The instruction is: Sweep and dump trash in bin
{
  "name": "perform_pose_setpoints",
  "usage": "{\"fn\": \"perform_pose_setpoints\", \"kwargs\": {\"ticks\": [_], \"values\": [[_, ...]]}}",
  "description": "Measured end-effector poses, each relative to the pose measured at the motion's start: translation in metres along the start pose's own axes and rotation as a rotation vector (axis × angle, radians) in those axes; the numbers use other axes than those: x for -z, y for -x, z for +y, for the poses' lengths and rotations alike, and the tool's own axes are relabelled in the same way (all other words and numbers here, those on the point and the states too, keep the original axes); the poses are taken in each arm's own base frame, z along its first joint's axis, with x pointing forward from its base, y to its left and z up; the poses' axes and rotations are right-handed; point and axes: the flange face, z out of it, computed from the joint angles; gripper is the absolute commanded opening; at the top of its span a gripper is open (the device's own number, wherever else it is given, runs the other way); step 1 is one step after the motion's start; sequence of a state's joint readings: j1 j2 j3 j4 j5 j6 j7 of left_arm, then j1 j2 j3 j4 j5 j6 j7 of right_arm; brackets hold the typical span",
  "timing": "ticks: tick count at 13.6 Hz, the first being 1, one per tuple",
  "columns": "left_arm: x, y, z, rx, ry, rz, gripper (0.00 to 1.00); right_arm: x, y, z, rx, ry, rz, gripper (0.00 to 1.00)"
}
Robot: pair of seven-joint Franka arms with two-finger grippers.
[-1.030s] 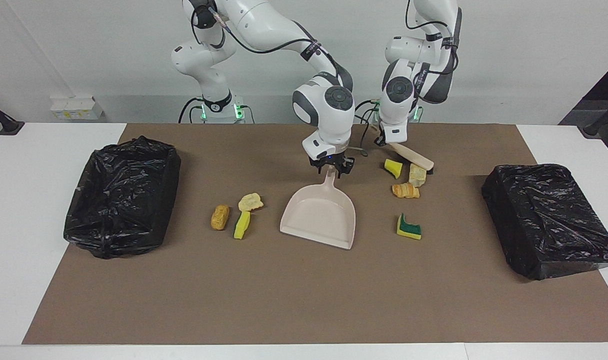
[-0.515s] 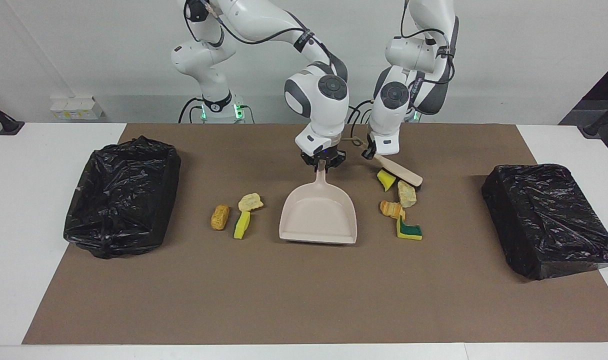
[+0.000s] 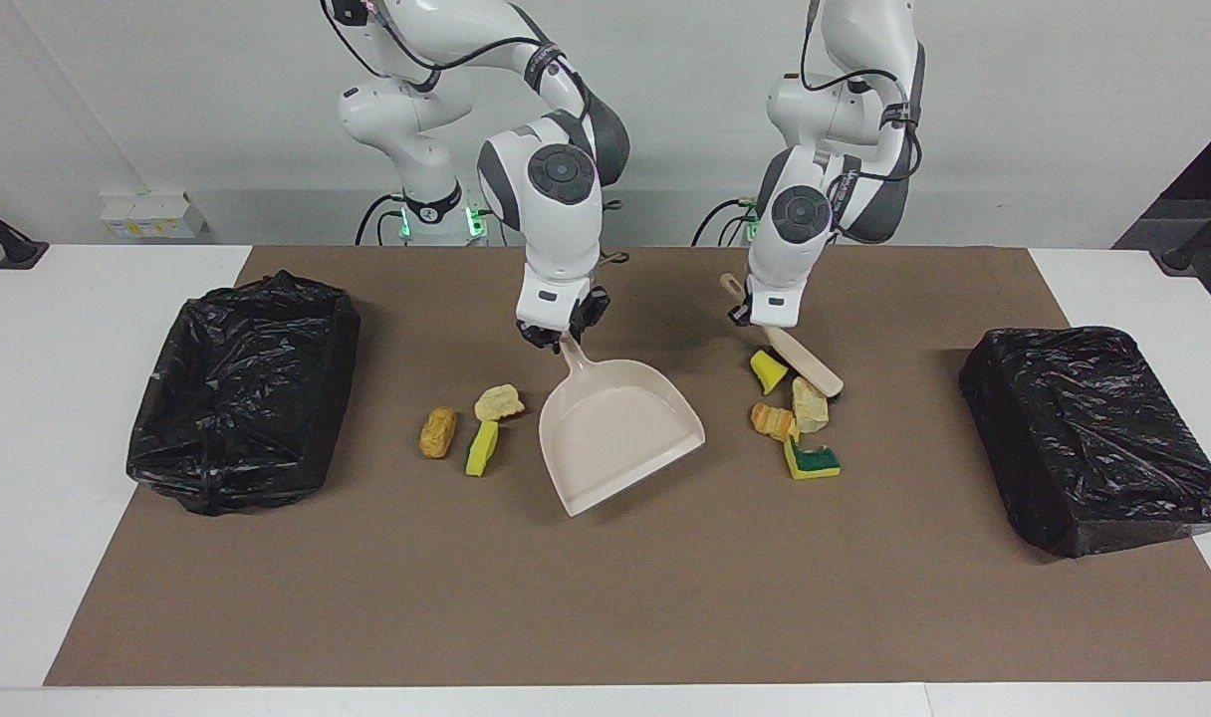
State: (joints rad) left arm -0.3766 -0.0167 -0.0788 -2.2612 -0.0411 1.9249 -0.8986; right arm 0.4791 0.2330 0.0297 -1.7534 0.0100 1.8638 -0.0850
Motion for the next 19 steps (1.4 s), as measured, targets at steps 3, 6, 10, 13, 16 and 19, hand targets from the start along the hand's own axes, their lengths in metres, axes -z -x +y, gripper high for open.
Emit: {"fn": "perform_pose_setpoints", "kwargs": {"ticks": [3,6,10,13,16,19], "values": [[0.001,-0.016,-0.013,-0.213,-0.015,0.013,0.0,-0.01,0.004,0.012,0.232,0.029,-0.027,0.0],[0.003,-0.017,-0.01,-0.345,-0.004,0.037,0.0,-0.024,0.012,0.024,0.489,0.063,-0.062,0.0],[0.006,-0.003,0.005,-0.475,0.013,0.061,0.0,-0.042,0.033,0.024,0.714,0.117,-0.129,0.0],[0.007,0.027,0.031,-0.528,0.057,0.069,0.0,-0.054,0.036,0.001,0.776,0.136,-0.159,0.0],[0.01,0.073,0.065,-0.592,0.139,0.084,0.0,-0.061,0.034,-0.017,0.794,0.156,-0.167,0.0],[0.008,0.124,0.089,-0.658,0.142,0.086,0.0,-0.063,0.034,-0.015,0.793,0.164,-0.166,0.0]]}}
